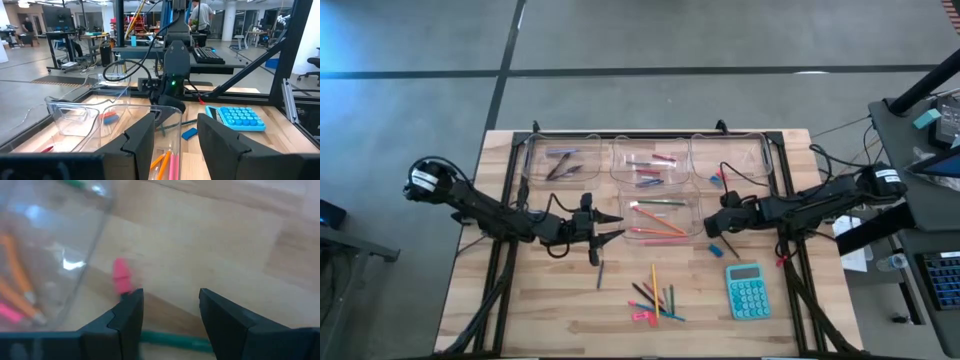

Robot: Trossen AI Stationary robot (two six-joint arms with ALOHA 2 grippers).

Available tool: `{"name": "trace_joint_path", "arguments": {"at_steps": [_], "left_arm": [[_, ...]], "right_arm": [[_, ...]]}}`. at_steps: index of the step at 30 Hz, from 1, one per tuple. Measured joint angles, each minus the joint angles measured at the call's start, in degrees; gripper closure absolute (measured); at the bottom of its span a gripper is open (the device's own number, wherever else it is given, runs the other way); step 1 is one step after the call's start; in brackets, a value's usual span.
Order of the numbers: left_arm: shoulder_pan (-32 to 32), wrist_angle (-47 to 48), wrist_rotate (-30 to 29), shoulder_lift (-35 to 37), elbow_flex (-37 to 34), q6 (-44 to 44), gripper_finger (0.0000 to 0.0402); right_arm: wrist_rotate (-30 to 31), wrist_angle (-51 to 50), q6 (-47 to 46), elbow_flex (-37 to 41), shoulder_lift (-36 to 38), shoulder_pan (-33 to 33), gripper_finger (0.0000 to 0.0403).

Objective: Sort crayons/erasers/pens/pencils in bins
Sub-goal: Put the green pencil into the bottom transparent bin

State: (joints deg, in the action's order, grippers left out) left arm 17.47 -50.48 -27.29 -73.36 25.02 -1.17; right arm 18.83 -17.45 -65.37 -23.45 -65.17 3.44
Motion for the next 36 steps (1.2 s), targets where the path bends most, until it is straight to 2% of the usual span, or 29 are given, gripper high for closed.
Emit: {"name": "trace_joint_path", "arguments": {"at_steps": [8, 18, 28, 36], "left_arm": [[0.0, 0.0, 0.0, 0.0, 0.0, 0.0, 0.0268], [0.0, 0.0, 0.0, 0.0, 0.0, 0.0, 0.0268], [0.0, 0.0, 0.0, 0.0, -0.1, 0.0, 0.0268], [0.0, 0.0, 0.0, 0.0, -0.1, 0.0, 0.0268]], "right_arm": [[0.3, 0.5, 11.8, -3.2, 1.9, 0.2, 0.0220], [0.2, 3.4, 19.9, -3.7, -4.6, 0.3, 0.0220], [-1.7, 4.7, 22.0, -3.7, -7.1, 0.3, 0.0220], [-0.8, 3.3, 23.2, -3.3, -1.7, 0.3, 0.0220]]}}
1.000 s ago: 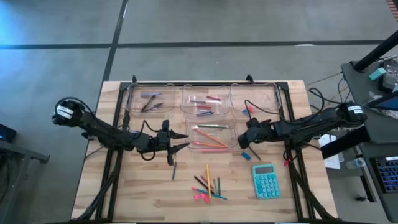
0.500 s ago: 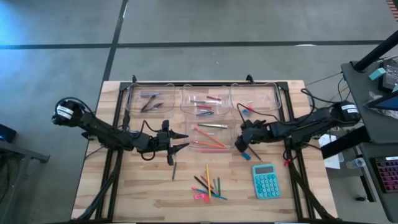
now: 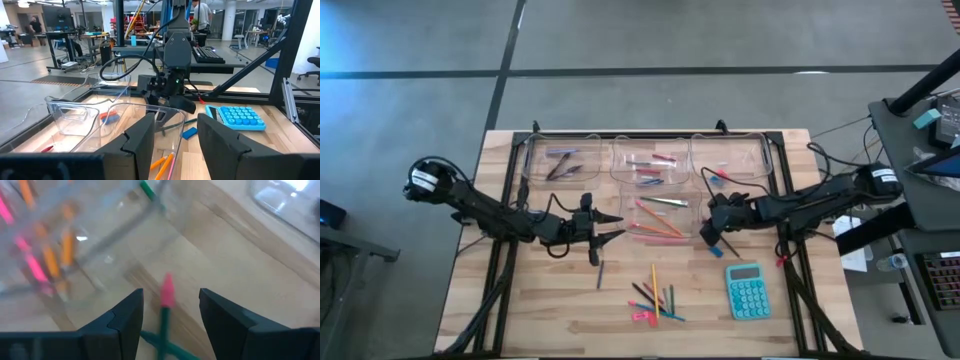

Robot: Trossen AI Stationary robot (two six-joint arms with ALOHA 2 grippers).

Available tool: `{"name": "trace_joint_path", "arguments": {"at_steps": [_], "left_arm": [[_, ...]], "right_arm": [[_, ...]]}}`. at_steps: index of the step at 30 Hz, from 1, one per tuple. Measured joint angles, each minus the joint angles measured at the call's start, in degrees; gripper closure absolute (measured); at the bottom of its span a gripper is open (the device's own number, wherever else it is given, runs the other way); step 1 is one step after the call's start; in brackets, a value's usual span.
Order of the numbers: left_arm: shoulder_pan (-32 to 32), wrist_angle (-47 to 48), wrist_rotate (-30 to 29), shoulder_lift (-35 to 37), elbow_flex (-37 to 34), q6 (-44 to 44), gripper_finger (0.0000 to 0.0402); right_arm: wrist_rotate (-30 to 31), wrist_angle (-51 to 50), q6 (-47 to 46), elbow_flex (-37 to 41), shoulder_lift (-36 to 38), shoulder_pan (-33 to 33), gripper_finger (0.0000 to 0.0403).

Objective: Sort crayons/erasers/pens/pencils in bins
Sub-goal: Put the green pencil into the bottom transparent bin

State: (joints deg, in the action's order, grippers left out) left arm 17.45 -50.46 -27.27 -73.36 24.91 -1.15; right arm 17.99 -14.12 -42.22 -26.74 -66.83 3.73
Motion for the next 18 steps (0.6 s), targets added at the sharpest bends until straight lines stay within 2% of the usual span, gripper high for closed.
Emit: {"name": "trace_joint_path", "arguments": {"at_steps": [8, 11, 14, 18], "left_arm": [[0.0, 0.0, 0.0, 0.0, 0.0, 0.0, 0.0268], [0.0, 0.0, 0.0, 0.0, 0.0, 0.0, 0.0268], [0.0, 0.0, 0.0, 0.0, 0.0, 0.0, 0.0268], [0.0, 0.0, 0.0, 0.0, 0.0, 0.0, 0.0268]], "right_arm": [[0.8, -2.2, 7.4, 0.6, 7.8, 3.0, 0.0220], [3.7, -1.5, 10.3, 1.6, 7.5, 6.1, 0.0220], [6.9, -1.6, 9.3, 2.9, 6.0, 7.9, 0.0220], [7.7, 2.7, 7.7, 4.6, 3.4, 8.2, 0.0220]]}}
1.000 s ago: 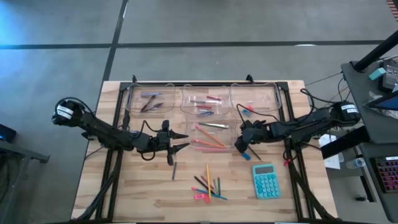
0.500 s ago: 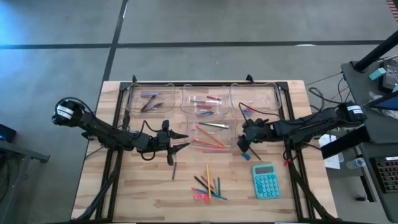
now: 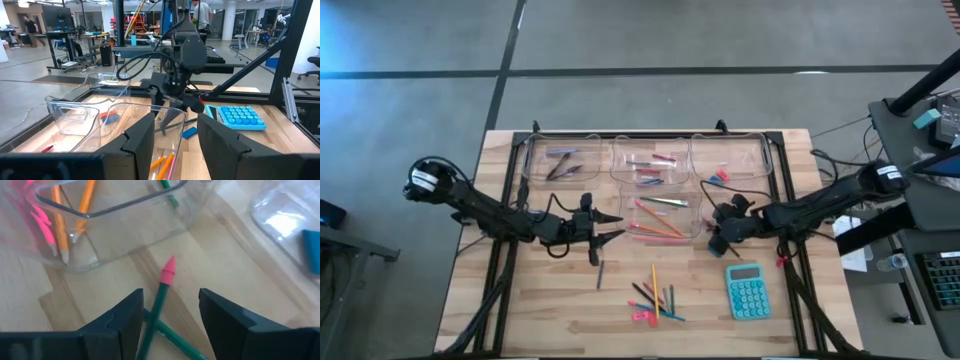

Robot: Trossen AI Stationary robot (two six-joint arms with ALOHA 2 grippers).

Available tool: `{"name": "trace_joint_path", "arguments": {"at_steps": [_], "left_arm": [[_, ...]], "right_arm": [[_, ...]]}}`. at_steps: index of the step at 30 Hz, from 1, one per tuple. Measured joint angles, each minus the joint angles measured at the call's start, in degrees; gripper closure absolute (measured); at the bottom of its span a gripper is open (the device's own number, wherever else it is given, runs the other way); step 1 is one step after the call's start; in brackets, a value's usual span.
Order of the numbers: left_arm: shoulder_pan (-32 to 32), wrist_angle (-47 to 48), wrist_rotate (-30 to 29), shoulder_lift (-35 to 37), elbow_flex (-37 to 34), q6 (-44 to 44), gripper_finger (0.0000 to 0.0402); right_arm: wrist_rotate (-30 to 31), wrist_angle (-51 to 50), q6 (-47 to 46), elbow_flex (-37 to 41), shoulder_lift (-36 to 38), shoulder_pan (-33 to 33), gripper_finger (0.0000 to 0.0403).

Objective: Sort crayons/erasers/pens/pencils in bins
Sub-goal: Put the green pencil into the bottom transparent bin

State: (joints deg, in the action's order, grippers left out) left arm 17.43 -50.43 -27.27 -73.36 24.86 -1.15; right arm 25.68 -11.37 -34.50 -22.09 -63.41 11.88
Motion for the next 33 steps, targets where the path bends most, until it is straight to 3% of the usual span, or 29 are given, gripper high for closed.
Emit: {"name": "trace_joint_path", "arguments": {"at_steps": [5, 17, 28, 33], "left_arm": [[0.0, 0.0, 0.0, 0.0, 0.0, 0.0, 0.0268], [0.0, 0.0, 0.0, 0.0, 0.0, 0.0, 0.0268], [0.0, 0.0, 0.0, 0.0, 0.0, 0.0, 0.0268], [0.0, 0.0, 0.0, 0.0, 0.0, 0.0, 0.0268]], "right_arm": [[-0.1, 7.6, -0.2, 2.3, -2.5, -0.2, 0.0220], [0.0, 9.0, -3.0, 4.6, -4.2, -0.5, 0.0227], [-0.7, 8.7, -3.0, 4.7, -4.2, -0.5, 0.0349], [-2.1, 8.7, -4.9, 4.7, -3.6, -0.2, 0.0382]]}}
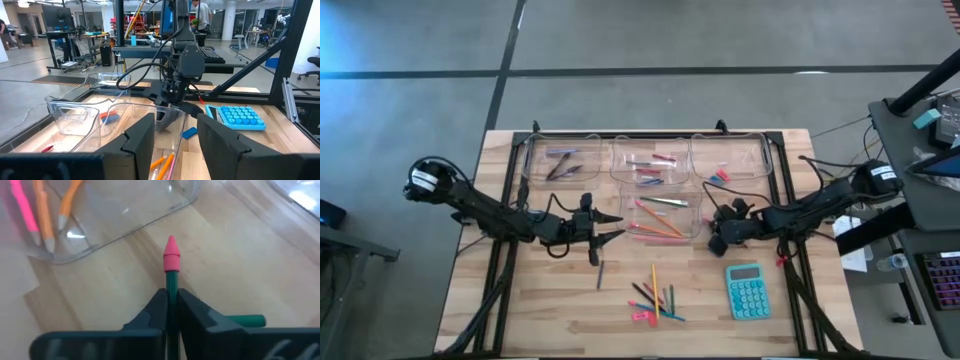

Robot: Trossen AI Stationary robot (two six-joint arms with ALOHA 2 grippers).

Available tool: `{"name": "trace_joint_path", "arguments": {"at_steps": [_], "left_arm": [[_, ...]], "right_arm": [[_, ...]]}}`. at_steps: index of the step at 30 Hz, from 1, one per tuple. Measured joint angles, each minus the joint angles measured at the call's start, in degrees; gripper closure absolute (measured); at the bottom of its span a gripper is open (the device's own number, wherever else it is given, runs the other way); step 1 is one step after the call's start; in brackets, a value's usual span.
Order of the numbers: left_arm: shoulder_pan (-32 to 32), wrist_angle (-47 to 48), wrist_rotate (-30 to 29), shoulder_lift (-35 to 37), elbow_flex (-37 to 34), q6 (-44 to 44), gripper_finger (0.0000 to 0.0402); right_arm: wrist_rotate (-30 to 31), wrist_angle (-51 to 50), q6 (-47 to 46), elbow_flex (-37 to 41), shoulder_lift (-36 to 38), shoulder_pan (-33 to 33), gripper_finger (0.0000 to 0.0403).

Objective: Sort crayons/erasers/pens/pencils in bins
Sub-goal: Put the green pencil into the bottom transparent bin

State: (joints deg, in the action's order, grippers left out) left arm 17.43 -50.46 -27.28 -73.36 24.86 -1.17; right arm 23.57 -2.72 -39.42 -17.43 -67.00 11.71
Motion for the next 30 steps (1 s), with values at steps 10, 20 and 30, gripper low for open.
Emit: {"name": "trace_joint_path", "arguments": {"at_steps": [10, 20, 30], "left_arm": [[0.0, 0.0, 0.0, 0.0, 0.0, 0.0, 0.0268], [0.0, 0.0, 0.0, 0.0, 0.0, -0.1, 0.0268], [0.0, 0.0, 0.0, 0.0, 0.0, 0.0, 0.0268]], "right_arm": [[0.0, -2.3, -2.0, 0.0, 6.7, 2.6, 0.0383], [2.0, -5.4, -0.7, 0.0, 19.1, 3.3, 0.0384], [5.2, -4.8, 4.1, -0.9, 27.1, 3.3, 0.0384]]}}
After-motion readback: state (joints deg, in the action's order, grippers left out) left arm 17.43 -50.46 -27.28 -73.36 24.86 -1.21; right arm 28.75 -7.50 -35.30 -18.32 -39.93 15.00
